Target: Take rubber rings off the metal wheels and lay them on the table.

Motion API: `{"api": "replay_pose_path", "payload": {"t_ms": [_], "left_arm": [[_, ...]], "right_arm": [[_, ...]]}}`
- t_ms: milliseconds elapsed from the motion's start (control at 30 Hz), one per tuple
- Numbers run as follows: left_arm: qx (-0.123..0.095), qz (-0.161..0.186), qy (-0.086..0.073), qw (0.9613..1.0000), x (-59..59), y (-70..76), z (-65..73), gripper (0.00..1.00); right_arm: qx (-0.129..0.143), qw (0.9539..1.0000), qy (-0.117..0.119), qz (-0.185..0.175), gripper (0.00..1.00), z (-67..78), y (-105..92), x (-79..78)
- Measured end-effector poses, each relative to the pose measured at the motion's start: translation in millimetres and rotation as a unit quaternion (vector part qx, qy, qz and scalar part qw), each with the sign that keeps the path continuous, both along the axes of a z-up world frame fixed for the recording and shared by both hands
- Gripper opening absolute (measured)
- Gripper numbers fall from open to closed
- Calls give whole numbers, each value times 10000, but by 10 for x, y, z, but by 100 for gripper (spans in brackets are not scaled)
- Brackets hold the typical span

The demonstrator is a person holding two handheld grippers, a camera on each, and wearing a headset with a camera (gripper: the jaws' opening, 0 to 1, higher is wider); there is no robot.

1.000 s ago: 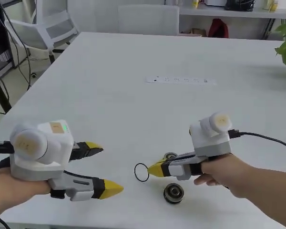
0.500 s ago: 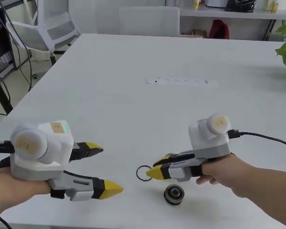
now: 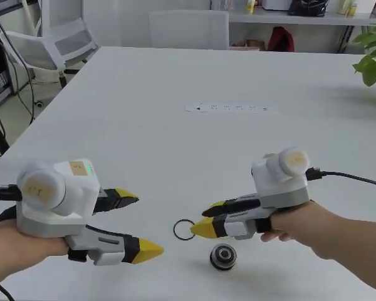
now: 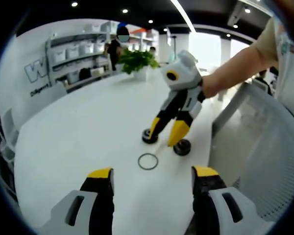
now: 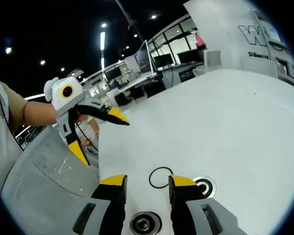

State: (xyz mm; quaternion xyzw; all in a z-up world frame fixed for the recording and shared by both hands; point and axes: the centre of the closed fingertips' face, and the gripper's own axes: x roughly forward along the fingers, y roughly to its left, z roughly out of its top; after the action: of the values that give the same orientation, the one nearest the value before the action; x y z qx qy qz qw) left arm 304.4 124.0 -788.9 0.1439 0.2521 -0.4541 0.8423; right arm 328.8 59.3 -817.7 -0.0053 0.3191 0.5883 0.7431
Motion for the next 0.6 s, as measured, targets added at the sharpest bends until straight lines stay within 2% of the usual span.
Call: {"api": "replay_pose_path", "payload": {"t_ms": [400, 600], "left_arm": [[6, -248, 11, 9997, 68, -196, 0, 64], [20, -417, -31, 9991, 51, -351, -4, 63]], "right_arm": [[65, 10000, -32, -55, 35, 60, -244, -82], [-1, 10000, -49, -50, 37, 34, -382, -131]]}}
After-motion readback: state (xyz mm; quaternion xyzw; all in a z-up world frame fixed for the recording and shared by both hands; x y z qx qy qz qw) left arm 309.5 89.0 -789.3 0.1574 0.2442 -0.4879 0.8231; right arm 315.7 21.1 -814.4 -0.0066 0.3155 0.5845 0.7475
